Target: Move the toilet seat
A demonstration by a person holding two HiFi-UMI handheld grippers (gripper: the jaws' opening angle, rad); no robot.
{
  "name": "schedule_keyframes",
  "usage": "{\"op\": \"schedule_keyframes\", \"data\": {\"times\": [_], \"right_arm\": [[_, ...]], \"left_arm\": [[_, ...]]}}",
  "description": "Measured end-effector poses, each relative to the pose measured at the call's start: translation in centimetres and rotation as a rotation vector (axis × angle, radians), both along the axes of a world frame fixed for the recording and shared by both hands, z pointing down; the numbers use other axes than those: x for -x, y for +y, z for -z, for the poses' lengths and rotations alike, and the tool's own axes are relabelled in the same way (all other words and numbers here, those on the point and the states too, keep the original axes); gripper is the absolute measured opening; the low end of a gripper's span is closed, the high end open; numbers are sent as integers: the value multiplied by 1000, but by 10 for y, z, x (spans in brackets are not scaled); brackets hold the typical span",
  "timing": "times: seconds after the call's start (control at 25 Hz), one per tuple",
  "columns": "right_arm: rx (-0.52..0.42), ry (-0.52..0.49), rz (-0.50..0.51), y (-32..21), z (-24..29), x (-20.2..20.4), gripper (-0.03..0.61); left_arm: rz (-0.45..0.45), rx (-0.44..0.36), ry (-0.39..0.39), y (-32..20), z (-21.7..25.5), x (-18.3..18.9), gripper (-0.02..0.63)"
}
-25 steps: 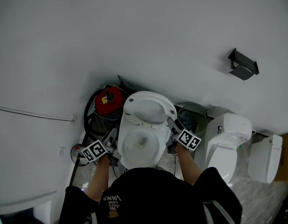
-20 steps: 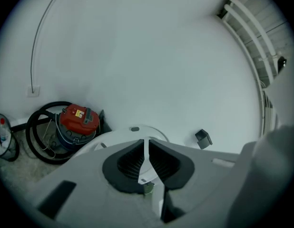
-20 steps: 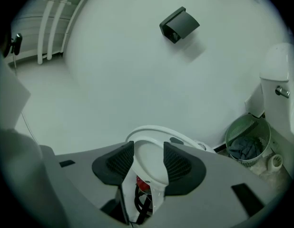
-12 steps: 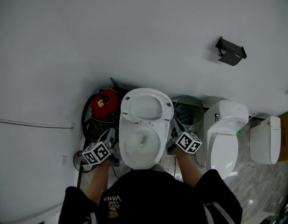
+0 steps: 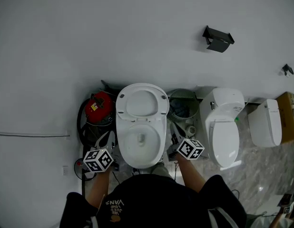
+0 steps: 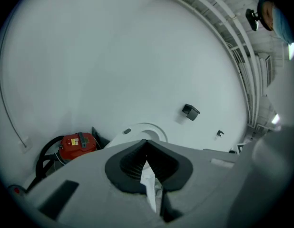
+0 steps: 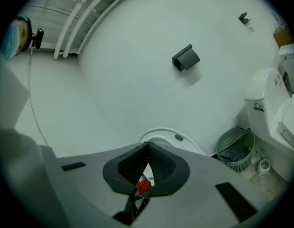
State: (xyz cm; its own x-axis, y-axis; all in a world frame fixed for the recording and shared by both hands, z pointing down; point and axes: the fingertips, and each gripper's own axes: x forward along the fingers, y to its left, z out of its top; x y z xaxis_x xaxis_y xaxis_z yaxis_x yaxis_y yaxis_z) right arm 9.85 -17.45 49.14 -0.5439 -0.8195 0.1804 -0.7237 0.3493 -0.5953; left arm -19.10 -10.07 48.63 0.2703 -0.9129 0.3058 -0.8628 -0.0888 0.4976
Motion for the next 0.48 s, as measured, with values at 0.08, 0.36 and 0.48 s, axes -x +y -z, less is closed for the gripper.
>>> {"op": "schedule_keyframes", "data": {"times": [0.08,0.36,0.48], "right_arm": [[-15,20,5,12,3,1,-2],[-46,106,11,48,13,9,-2],[-50,115,2,59,15,12,-2]], "left_arm": [[-25,-12,-19,5,3,-2,0],[-106,-33,-109,28,11,-8,0],[-135,-39,-146,39,12,-8,0]]}}
